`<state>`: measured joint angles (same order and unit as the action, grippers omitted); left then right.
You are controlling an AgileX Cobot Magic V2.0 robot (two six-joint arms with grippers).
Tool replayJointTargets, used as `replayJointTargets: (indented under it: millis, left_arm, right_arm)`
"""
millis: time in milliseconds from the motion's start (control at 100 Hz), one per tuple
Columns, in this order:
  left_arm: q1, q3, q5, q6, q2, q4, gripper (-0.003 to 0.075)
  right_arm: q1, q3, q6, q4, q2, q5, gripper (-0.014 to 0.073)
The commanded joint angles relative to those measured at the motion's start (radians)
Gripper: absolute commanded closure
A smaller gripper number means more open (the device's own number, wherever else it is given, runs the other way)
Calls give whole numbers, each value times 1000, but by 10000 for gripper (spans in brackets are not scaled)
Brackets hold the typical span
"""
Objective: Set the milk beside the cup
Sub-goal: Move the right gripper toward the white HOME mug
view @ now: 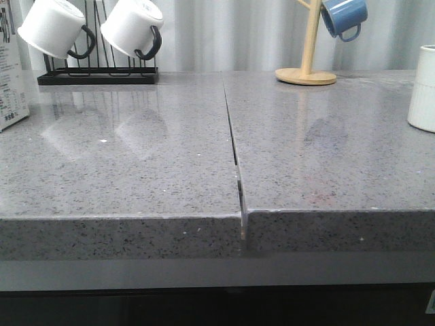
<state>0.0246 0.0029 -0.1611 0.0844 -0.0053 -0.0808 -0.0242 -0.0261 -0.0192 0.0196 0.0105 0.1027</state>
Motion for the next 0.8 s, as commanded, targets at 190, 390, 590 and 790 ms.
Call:
replayJointTargets:
  millis: [190, 390, 590, 790]
  left_arm:
    - [2, 41, 74, -8, -33, -10, 741]
    - [2, 41, 74, -8, -33, -10, 741]
    - [2, 41, 74, -8, -33, -10, 741]
    - [2, 41, 74, -8, -33, -10, 741]
  right_arm:
    - [3, 247, 4, -4, -54, 105, 661]
    - [3, 420, 4, -4, -196, 290, 661]
    - [3, 457, 3, -2, -310, 309, 661]
    - [3, 457, 3, 1, -406, 267, 493]
